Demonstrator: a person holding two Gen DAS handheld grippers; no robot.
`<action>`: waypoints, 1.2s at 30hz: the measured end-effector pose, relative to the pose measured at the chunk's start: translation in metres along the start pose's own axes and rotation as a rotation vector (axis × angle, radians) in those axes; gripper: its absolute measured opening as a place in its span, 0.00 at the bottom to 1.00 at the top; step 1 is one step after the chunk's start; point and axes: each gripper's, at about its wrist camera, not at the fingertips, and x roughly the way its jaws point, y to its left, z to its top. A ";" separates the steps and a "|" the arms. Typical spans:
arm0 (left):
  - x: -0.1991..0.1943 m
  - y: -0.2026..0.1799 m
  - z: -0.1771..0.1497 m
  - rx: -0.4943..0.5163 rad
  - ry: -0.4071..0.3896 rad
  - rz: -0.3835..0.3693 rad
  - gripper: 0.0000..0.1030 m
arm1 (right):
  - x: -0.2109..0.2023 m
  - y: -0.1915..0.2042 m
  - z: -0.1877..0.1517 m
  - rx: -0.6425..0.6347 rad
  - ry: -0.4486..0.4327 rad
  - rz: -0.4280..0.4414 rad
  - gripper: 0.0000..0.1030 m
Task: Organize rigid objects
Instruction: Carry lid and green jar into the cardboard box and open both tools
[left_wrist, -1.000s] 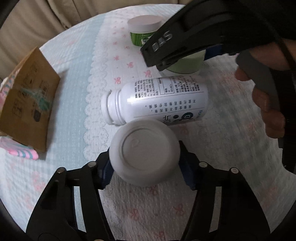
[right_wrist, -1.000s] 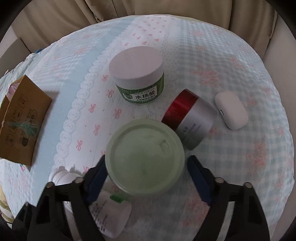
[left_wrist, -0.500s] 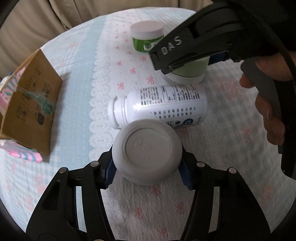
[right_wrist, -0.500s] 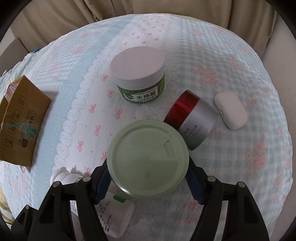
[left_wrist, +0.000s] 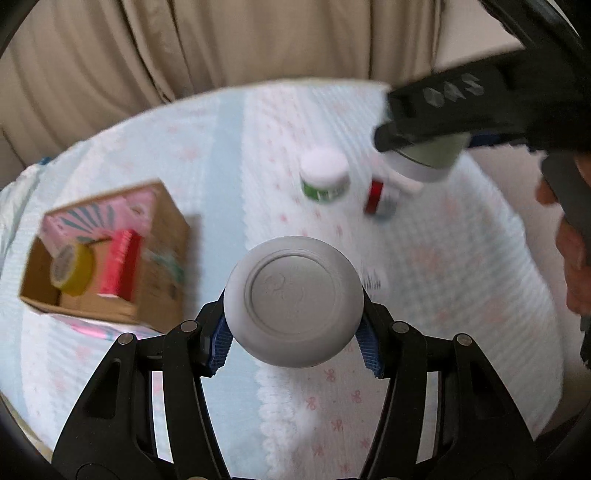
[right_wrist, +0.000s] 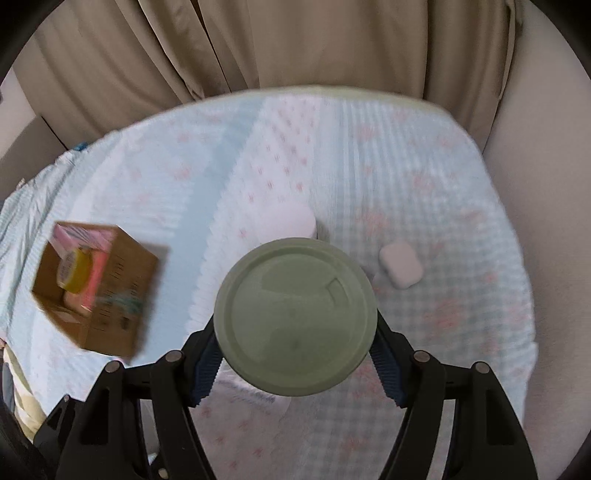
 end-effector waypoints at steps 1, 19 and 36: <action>-0.009 0.004 0.006 -0.009 -0.008 0.000 0.52 | -0.013 0.002 0.003 -0.001 -0.009 0.001 0.65; -0.151 0.168 0.072 -0.153 -0.069 0.036 0.52 | -0.166 0.099 0.037 -0.006 -0.101 0.094 0.65; -0.112 0.377 0.062 -0.073 0.045 -0.044 0.52 | -0.120 0.285 0.029 0.119 -0.018 0.109 0.65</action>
